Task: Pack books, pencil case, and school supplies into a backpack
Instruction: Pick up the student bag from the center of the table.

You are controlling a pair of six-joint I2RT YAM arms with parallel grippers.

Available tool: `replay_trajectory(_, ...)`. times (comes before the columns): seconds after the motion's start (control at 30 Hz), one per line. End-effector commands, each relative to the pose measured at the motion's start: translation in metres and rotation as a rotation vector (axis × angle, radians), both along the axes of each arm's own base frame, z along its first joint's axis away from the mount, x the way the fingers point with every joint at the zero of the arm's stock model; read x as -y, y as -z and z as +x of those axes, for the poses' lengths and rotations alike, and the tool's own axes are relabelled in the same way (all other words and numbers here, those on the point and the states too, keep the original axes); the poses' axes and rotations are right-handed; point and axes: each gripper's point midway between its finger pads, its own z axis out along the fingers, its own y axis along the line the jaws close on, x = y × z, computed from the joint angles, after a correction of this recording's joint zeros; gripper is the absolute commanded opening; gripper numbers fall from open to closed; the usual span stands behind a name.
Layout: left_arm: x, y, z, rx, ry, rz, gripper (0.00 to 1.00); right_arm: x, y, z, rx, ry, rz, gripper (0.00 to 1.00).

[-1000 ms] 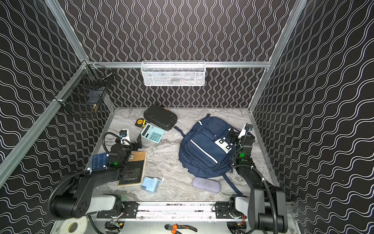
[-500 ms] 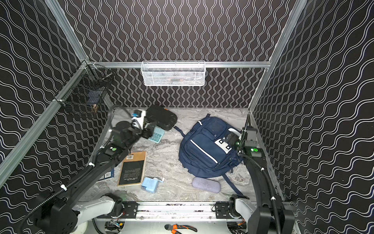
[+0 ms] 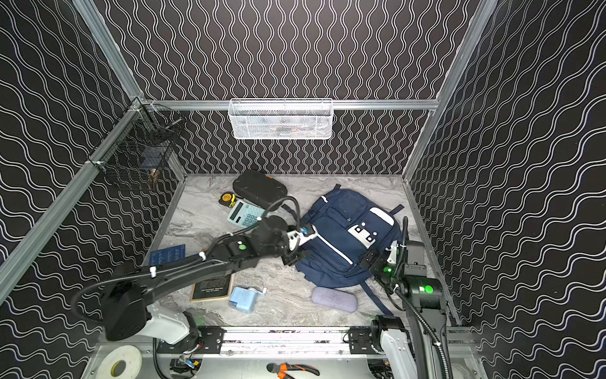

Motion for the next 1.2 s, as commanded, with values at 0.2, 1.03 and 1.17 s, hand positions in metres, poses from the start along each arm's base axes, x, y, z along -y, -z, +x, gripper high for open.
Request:
replay_trajectory(0.2,0.063,0.051,-0.026,0.078,0.308,0.186,0.73,0.009,-0.017,-0.010,-0.020,0.019,-0.056,0.90)
replay_trajectory(1.03,0.076,0.104,-0.005,0.129,0.373,0.390,0.06,0.012,-0.011,-0.016,-0.044,0.013,-0.085,0.90)
replay_trajectory(1.17,0.091,0.069,0.010,0.203,0.314,0.302,0.00,0.016,-0.011,-0.013,-0.033,0.020,-0.110,0.89)
